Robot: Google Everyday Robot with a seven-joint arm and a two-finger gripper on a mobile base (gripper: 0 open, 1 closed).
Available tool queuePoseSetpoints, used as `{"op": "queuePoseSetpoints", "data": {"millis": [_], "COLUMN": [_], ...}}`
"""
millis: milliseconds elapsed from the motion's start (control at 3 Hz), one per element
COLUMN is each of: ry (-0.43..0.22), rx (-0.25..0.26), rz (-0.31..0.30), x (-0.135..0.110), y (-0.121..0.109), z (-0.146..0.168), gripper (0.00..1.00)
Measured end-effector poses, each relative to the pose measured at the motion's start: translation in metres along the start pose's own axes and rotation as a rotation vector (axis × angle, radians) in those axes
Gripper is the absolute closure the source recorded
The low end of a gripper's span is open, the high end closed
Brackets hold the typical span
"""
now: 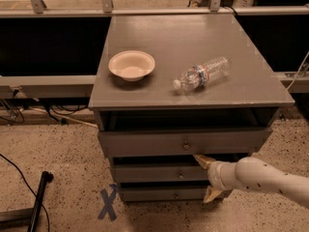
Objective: Open middle drawer
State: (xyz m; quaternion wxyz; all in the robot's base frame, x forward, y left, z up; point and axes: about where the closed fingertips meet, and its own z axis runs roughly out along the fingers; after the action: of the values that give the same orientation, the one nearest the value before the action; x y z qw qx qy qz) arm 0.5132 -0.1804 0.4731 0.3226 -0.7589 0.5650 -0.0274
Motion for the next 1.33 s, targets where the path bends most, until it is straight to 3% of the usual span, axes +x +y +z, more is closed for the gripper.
{"op": "queuePoseSetpoints", "data": {"millis": [1000, 1333], "ry": [-0.081, -0.074], "rx": [0.001, 0.009], "rz": [0.024, 0.028], "x": [0.02, 0.031], "y": [0.009, 0.011], "z": [0.028, 0.035], "gripper": [0.0, 0.0]}}
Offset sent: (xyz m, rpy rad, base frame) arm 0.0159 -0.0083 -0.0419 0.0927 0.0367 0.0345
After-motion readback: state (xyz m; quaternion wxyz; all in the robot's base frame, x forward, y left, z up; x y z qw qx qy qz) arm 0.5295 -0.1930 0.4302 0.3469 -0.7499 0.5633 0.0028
